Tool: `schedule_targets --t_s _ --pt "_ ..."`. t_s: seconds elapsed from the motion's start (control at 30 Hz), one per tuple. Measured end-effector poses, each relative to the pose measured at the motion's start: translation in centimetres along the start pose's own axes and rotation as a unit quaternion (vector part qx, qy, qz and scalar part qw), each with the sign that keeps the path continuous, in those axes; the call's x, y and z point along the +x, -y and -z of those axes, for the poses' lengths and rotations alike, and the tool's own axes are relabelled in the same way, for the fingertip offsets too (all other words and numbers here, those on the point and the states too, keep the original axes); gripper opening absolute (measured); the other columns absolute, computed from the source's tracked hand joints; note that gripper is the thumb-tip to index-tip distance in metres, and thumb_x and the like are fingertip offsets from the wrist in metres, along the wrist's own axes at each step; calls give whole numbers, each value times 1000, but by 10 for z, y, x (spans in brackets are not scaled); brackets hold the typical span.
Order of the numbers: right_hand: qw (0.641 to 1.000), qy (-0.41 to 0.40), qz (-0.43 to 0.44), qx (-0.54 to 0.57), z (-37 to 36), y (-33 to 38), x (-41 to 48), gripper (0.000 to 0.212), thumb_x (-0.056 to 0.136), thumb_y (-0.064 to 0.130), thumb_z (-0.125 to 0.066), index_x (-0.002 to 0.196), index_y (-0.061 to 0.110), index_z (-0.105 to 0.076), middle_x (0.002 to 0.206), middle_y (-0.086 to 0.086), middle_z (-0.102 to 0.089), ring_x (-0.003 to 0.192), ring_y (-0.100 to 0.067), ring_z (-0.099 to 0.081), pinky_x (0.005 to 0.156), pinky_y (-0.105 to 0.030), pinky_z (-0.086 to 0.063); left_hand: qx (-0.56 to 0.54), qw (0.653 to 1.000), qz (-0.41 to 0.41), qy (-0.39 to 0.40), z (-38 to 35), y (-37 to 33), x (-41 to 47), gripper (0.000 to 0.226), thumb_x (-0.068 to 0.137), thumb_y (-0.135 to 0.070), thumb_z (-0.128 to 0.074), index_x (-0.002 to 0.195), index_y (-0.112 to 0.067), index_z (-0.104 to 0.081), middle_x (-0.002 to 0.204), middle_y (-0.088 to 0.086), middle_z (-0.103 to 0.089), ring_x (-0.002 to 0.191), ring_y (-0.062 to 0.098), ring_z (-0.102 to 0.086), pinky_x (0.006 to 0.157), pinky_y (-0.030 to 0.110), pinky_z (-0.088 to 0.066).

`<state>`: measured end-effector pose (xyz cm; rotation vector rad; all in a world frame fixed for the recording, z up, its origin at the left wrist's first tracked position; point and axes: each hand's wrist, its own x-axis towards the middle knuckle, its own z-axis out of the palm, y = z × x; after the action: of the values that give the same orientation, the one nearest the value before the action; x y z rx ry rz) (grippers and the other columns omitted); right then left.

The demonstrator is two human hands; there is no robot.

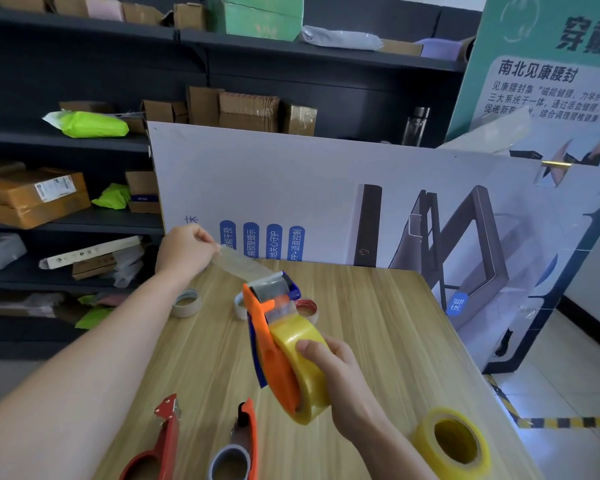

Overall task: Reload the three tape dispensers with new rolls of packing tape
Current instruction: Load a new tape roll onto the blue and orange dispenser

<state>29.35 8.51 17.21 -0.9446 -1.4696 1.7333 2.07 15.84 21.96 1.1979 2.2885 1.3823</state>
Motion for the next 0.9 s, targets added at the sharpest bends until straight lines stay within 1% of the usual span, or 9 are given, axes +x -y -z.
schedule_targets --t_s 0.17,0.27,0.33,0.43,0.53,0.6,0.67,0.73,0.9 --pt "1000 -14 -12 -17 6 0 0 29 64 43 -67 80 18 -69 70 5 -71 66 -8 -68 61 -23 -53 -23 1000 15 -10 -5 10 3 14 81 -17 -68 74 -15 -56 65 5 -67 49 21 -63 58 36 -55" --pt "1000 -14 -14 -23 4 -5 -1 31 61 45 -69 75 18 -69 70 3 -69 66 -10 -66 64 -27 -52 -26 999 -10 -34 0 2 13 14 82 -17 -68 74 -16 -56 63 2 -65 49 18 -64 55 32 -55" --pt "1000 -17 -15 -15 2 -7 -1 34 60 46 -70 79 18 -70 72 4 -72 68 -10 -68 64 -26 -53 -24 999 -23 -25 1 -3 16 15 82 -15 -68 74 -17 -56 64 2 -65 48 17 -63 52 29 -51" --pt "1000 -10 5 7 4 -6 1 43 56 51 -71 83 18 -74 76 3 -72 71 -10 -69 63 -24 -54 -32 999 9 24 -7 0 11 16 81 -9 -68 75 -15 -55 64 6 -65 46 19 -61 48 27 -50" --pt "999 -22 14 48 8 1 3 26 50 51 -69 68 34 -77 67 9 -72 62 -6 -68 57 -22 -55 -84 988 67 109 -22 13 -4 19 82 1 -63 73 -13 -53 56 7 -62 42 20 -54 46 26 -48" --pt "995 -41 5 94 14 3 8 34 48 50 -71 71 27 -78 73 1 -75 65 -12 -71 57 -26 -56 -113 976 87 166 -29 19 -16 19 83 3 -58 73 -13 -55 50 5 -59 42 20 -53 48 28 -47" --pt "987 -56 -22 147 17 6 13 49 51 47 -74 90 17 -77 86 -9 -77 72 -21 -73 58 -32 -57 -131 964 100 208 -36 22 -30 21 84 3 -53 73 -14 -56 44 1 -57 40 17 -52 48 28 -48" --pt "978 -63 -35 194 22 10 17 57 58 43 -71 105 10 -70 90 -12 -77 73 -23 -74 59 -33 -58 -162 951 114 236 -42 21 -46 22 85 4 -51 73 -13 -57 42 0 -54 40 16 -50 47 28 -49" --pt "967 -65 -18 244 33 16 24 50 60 38 -65 100 10 -70 83 -12 -75 67 -25 -73 57 -36 -57 -270 899 162 305 -55 21 -87 27 84 2 -50 64 -15 -53 49 3 -48 41 17 -47 51 28 -47"
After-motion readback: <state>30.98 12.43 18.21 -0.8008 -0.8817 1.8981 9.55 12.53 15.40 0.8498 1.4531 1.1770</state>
